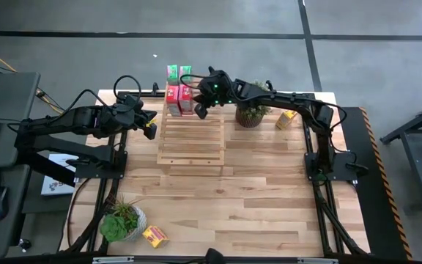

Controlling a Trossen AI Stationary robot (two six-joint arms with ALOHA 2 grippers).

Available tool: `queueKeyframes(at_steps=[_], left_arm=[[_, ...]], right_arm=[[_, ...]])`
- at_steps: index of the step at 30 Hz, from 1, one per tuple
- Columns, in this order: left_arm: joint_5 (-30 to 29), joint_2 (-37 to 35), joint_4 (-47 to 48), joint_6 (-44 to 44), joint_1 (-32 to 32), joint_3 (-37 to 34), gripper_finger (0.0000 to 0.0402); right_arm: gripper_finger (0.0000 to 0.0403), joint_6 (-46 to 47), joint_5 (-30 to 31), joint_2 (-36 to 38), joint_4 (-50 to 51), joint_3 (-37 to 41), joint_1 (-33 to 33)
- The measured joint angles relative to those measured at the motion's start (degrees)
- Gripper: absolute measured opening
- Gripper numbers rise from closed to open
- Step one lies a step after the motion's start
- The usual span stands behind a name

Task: Stack cereal on shelf
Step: Put the red cereal box on the shelf aligned with the other red cereal box

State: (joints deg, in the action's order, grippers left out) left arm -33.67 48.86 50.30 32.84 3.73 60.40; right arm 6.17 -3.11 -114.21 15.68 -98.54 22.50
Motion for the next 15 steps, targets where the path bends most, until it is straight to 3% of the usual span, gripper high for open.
queueKeyframes(at_steps=[15], left_arm=[[0.0,0.0,0.0,0.1,0.0,0.0,0.0000]], right_arm=[[0.0000,-0.1,-0.4,0.0,3.5,0.0,0.0]])
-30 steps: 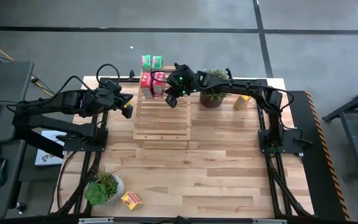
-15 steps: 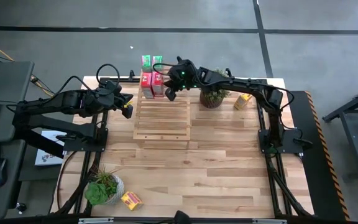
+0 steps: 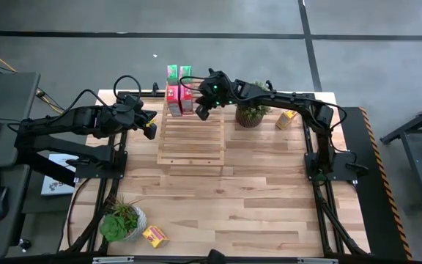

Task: Stack cereal on shelf
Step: Put the red cereal box on the shelf aligned with the other red cereal box

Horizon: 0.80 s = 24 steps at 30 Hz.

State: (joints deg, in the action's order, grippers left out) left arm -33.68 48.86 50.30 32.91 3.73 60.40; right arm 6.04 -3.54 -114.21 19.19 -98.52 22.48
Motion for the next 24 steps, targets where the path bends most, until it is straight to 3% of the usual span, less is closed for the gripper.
queueKeyframes(at_steps=[13,24], left_arm=[[-0.2,0.0,0.0,-0.1,0.0,0.0,0.0000],[-0.2,0.0,0.0,-0.1,0.0,0.0,0.0000]], right_arm=[[0.0000,3.0,-6.3,0.1,2.4,0.0,-1.2],[0.0000,3.1,-6.5,0.1,2.4,0.0,-2.3]])
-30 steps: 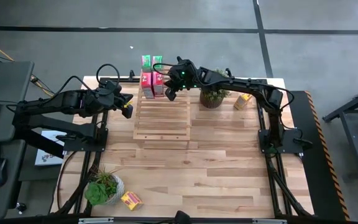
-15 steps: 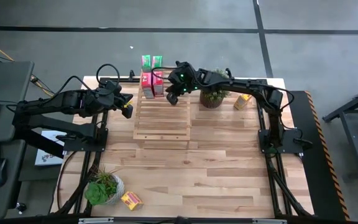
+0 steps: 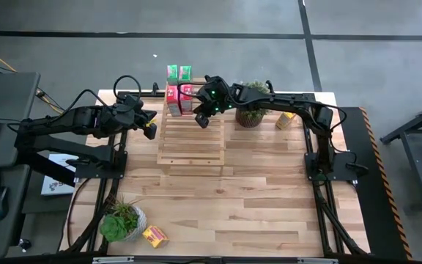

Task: Stack cereal on shelf
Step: Put the red cereal box on the shelf aligned with the other red cereal box, then put the top yellow cereal box on the shelf

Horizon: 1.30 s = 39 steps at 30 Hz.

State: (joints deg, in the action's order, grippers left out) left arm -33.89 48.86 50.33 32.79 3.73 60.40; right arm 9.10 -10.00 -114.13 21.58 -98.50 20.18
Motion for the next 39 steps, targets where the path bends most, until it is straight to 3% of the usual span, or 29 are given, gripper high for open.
queueKeyframes(at_steps=[8,14,17,19,22,26,31,35,39], left_arm=[[0.2,0.0,0.0,0.0,0.0,0.0,0.0000],[0.2,0.0,0.0,0.0,0.0,0.0,0.0000],[0.1,0.0,0.0,0.0,0.0,0.0,0.0000],[0.1,0.0,0.0,-0.4,0.0,0.0,0.0000],[0.1,0.0,0.0,-0.4,0.0,0.0,0.0000],[0.2,0.0,0.0,-0.3,0.0,0.0,0.0000],[0.1,0.0,-0.5,-0.2,0.0,0.0,0.0000],[0.2,0.0,-0.4,0.0,0.0,0.0,0.0000],[0.2,0.0,-0.4,0.0,0.0,0.0,0.0000]], right_arm=[[0.0000,-1.7,0.0,1.9,4.9,0.0,0.2],[0.0000,-7.9,1.3,10.1,26.7,0.0,0.9],[0.0000,-10.1,6.1,14.5,36.7,0.5,0.3],[0.0000,-9.0,8.9,18.9,37.4,4.8,-0.1],[0.0000,-2.4,10.9,29.1,33.5,17.8,-0.2],[0.0000,16.0,13.3,45.1,28.4,35.8,0.1],[0.0011,34.1,18.2,62.2,18.1,49.2,0.3],[0.0067,40.9,23.0,70.2,16.3,54.2,1.7],[0.0158,44.7,25.9,74.2,16.5,56.0,4.2]])
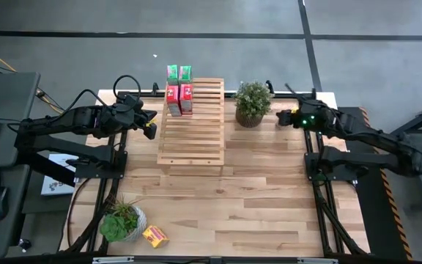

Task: Stack cereal on shelf
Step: Put the top yellow cereal box on the shelf

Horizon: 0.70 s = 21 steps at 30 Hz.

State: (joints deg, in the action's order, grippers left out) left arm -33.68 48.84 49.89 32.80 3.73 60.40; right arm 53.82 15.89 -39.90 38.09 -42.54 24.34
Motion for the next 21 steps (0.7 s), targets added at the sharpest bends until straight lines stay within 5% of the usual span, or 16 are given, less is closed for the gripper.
queueKeyframes(at_steps=[6,10,14,21], left_arm=[[0.1,0.0,0.0,0.1,0.0,0.0,0.0000],[0.1,0.0,0.0,0.2,0.0,0.0,0.0000],[0.2,0.0,0.0,0.2,0.0,0.0,0.0000],[0.5,0.0,0.0,0.2,0.0,0.0,0.0000]], right_arm=[[0.0304,0.5,3.2,0.4,-4.0,-0.5,3.2],[0.0363,-4.8,3.1,-0.9,-10.7,-0.5,5.2],[0.0384,-1.5,3.9,-3.7,-8.4,-0.6,8.3],[0.0387,8.0,3.1,-13.1,11.5,-3.8,14.1]])
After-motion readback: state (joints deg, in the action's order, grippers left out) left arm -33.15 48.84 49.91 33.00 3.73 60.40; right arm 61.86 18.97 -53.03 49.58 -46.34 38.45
